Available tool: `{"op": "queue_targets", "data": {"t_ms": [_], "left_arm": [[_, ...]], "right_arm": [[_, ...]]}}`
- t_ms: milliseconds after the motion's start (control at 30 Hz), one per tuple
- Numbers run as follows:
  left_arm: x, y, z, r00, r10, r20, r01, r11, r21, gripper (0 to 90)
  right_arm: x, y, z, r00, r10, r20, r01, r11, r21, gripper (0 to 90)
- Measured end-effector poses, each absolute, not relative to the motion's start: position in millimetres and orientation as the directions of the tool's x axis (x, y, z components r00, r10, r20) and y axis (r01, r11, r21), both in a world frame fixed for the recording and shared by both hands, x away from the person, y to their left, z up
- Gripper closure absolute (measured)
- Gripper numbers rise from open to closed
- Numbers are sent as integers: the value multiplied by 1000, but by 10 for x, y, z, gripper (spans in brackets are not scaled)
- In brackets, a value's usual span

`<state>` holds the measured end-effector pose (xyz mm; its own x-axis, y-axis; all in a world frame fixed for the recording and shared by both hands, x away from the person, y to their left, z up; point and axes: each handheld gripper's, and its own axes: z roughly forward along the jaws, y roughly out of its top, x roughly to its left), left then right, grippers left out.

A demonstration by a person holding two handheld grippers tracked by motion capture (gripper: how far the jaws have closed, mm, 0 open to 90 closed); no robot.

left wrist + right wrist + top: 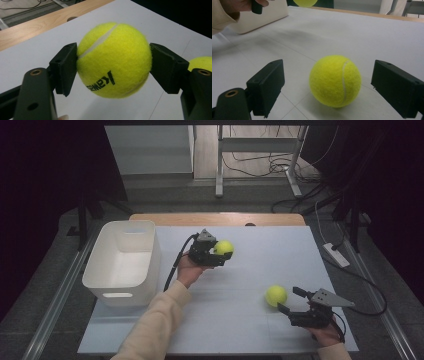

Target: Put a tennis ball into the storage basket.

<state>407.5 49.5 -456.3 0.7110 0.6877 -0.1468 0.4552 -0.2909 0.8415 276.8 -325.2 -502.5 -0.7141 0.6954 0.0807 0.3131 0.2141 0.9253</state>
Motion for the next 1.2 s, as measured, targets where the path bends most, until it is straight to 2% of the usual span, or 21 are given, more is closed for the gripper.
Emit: {"op": "queue_targets", "data": {"t_ms": [767,1200], "left_arm": [[3861,629,-4322,715,690,-115,407,-277,870,275],[3820,708,-4245,713,689,-128,399,-249,882,276]], "right_arm": [[2758,-3249,-5004,-714,696,75,304,212,929,117],[2763,-3248,-5007,-715,695,73,305,216,928,117]]}}
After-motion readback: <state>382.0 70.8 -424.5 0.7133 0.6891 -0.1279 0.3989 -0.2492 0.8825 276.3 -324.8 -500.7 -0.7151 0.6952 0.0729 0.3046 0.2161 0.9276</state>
